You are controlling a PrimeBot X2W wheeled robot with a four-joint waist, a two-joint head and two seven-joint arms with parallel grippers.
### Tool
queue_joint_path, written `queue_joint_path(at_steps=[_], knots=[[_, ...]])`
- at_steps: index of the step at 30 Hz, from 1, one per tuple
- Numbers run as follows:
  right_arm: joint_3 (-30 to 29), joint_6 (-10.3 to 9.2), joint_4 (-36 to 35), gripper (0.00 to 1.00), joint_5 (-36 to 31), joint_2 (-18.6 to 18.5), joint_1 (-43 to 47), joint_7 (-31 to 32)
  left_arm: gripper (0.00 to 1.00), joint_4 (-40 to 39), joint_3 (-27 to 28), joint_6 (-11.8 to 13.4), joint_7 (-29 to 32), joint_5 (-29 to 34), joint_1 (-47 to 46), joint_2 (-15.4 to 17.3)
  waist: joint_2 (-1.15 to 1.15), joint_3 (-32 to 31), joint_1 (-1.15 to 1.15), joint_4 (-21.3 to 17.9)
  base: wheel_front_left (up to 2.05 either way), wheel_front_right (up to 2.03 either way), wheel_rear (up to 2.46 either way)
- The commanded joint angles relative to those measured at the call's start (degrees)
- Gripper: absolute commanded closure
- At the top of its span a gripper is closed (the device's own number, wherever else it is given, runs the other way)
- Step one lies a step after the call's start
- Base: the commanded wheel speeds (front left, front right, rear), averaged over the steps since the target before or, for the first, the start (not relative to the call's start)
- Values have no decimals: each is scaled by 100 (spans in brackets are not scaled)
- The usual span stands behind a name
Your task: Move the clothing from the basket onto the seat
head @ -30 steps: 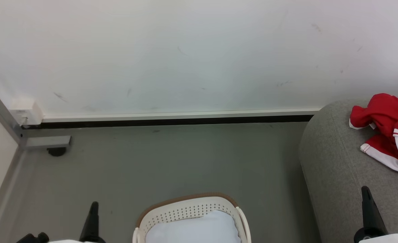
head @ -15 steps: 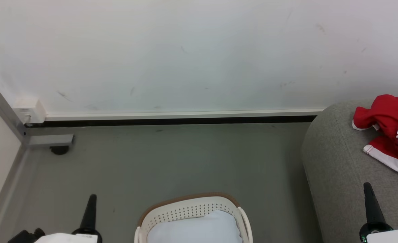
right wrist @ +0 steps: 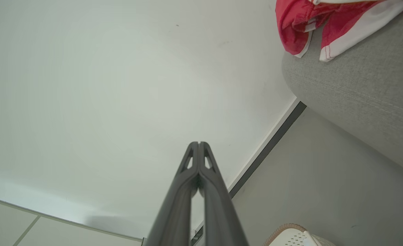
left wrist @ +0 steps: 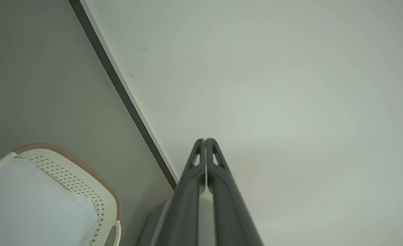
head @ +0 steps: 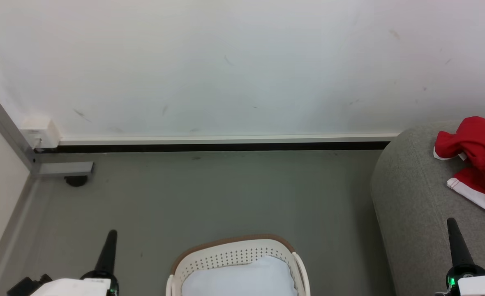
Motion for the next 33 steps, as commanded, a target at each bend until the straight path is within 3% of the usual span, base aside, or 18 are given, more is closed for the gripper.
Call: queue_joint_path(at_steps=[1,33], knots=[[31,-9,-48,100,175,-69,-94,-20,100,-53,44,-4,35,-147,-101,16,0,0,0,5,0,0,0],[653,-13,-172,100,2322,-682,-305,-259,100,-84,260,-4,408,-1498,-328,-9,0,11,0,150,0,0,0]])
